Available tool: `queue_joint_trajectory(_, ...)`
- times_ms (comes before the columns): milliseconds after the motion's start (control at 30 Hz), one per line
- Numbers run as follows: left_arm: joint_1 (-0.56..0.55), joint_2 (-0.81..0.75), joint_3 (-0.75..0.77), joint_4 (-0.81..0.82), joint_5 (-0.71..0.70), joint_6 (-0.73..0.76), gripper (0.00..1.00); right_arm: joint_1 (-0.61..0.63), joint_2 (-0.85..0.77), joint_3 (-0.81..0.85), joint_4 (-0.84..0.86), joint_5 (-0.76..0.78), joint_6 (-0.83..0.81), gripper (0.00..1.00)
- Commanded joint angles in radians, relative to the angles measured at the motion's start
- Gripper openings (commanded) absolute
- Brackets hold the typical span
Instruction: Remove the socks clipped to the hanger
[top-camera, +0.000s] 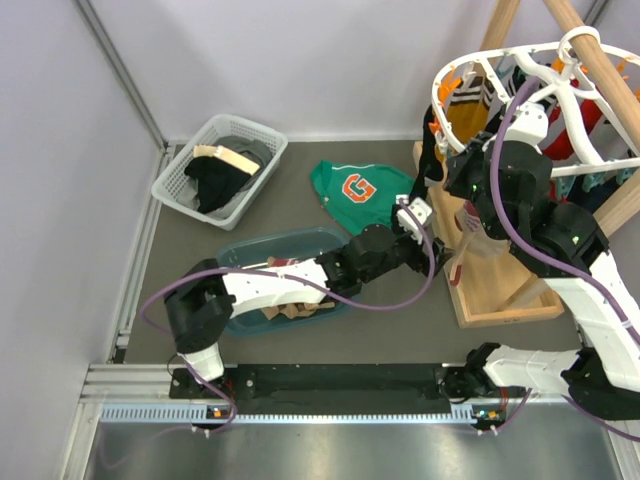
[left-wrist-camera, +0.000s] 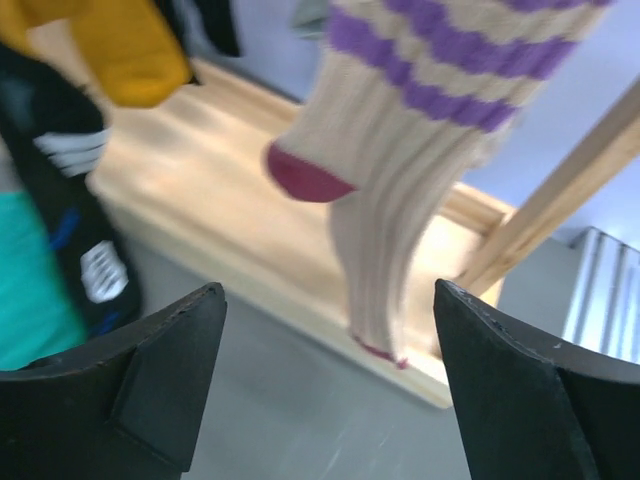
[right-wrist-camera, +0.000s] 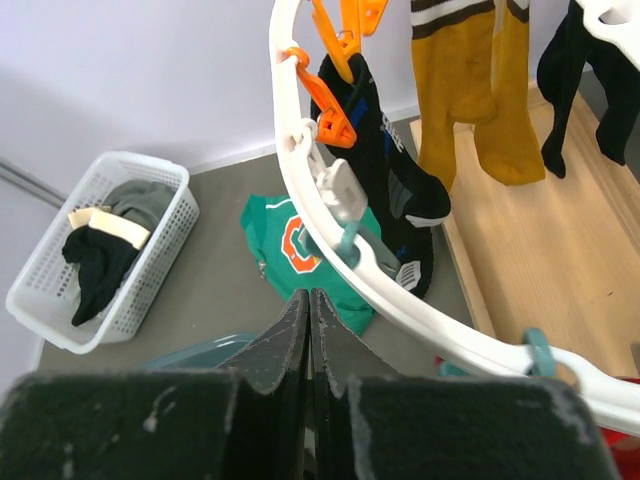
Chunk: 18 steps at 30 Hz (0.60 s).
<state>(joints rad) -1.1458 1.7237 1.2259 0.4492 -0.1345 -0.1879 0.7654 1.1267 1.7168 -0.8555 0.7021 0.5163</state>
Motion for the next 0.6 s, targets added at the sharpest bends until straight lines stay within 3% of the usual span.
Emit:
queue_joint_trajectory(0, -0.011, 0.065, 0.076, 0.124, 0.082, -0.011, 0.91, 0.011, -0.018, 0.029, 0.038, -0.009, -0.016, 0.0)
queue_joint_trajectory(100, -0.015, 0.118, 0.106, 0.135, 0.063, -0.022, 0.94, 0.009, -0.021, 0.024, 0.041, -0.012, -0.013, 0.0)
queue_joint_trajectory(467, -0.031, 0.374, 0.351, 0.128, 0.021, -0.068, 0.93, 0.009, -0.044, 0.015, 0.026, -0.012, -0.012, 0.0)
queue_joint_trajectory(533, -0.034, 0.399, 0.389, 0.126, 0.018, -0.074, 0.89, 0.011, -0.045, 0.02, 0.023, -0.013, -0.015, 0.0)
queue_joint_trajectory(567, -0.034, 0.41, 0.395, 0.121, 0.016, -0.077, 0.76, 0.009, -0.047, 0.021, 0.016, -0.013, -0.015, 0.0)
